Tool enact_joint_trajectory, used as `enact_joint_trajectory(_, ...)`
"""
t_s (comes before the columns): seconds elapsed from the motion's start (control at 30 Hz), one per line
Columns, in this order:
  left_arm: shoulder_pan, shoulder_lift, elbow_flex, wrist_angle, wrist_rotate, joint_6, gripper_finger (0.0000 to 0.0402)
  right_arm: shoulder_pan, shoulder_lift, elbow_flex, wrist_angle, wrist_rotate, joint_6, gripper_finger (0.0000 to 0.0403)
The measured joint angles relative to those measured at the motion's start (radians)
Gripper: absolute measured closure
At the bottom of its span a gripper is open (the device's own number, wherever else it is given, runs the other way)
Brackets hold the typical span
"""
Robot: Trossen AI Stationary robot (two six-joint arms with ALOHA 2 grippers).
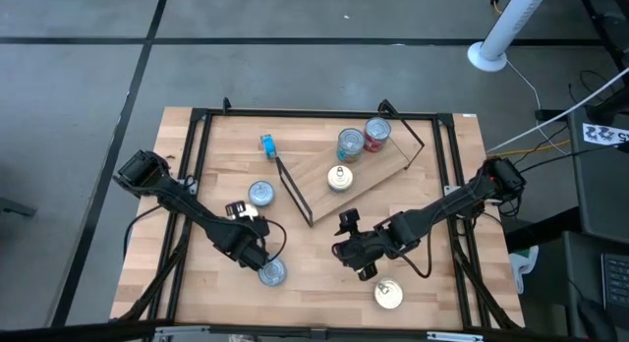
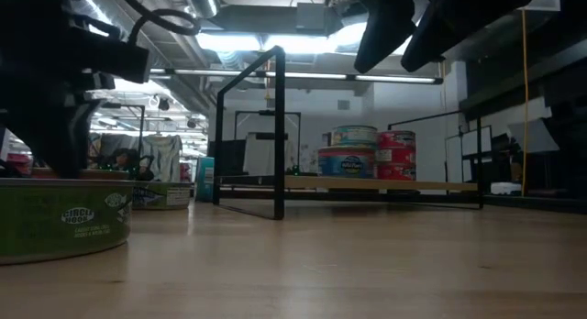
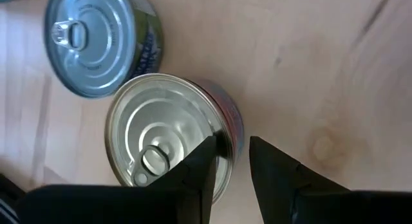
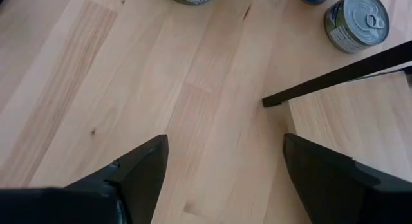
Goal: Stack canned seafood by type on shelf
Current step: Stack the left blue tuna can on top of the blue tuna can on the shelf
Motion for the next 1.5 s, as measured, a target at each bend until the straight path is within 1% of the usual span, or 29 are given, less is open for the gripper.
enact_joint_trajectory(0.1,0.0,0.0,-0.006,-0.006,-0.015,-0.021,0.0314,0.0,0.0,0.0,0.0,0.0,0.0,0.0097)
enact_joint_trajectory(0.6,0.0,0.0,-0.007,-0.001,-0.01,-0.023,0.0315,0.0,0.0,0.0,0.025,0.0,0.0,0.0097)
enact_joint_trajectory(0.67,0.0,0.0,-0.007,0.002,-0.01,-0.022,0.0325,0.0,0.001,0.0,0.045,0.0,-0.001,0.0097)
enact_joint_trajectory(0.87,0.0,-0.001,-0.006,0.021,-0.015,-0.022,0.0386,0.0,0.001,0.0,0.103,0.0,-0.001,0.0097)
enact_joint_trajectory(0.93,0.0,-0.001,-0.006,0.022,-0.015,-0.031,0.0396,0.0,0.001,0.0,0.121,0.0,-0.001,0.0097)
enact_joint_trajectory(1.07,0.0,-0.001,-0.006,0.024,-0.014,-0.04,0.0392,0.0,0.009,0.0,0.151,0.0,-0.001,0.0097)
enact_joint_trajectory(1.2,0.0,-0.001,-0.004,0.051,-0.013,-0.043,0.0399,0.0,0.031,-0.004,0.194,0.002,-0.016,0.0097)
enact_joint_trajectory(1.3,0.0,0.001,0.01,0.052,-0.007,-0.049,0.0399,0.0,0.059,-0.004,0.211,0.01,-0.062,0.0097)
enact_joint_trajectory(1.5,-0.002,0.006,0.055,0.098,0.032,-0.05,0.0401,0.0,0.123,-0.004,0.297,0.066,-0.168,0.0097)
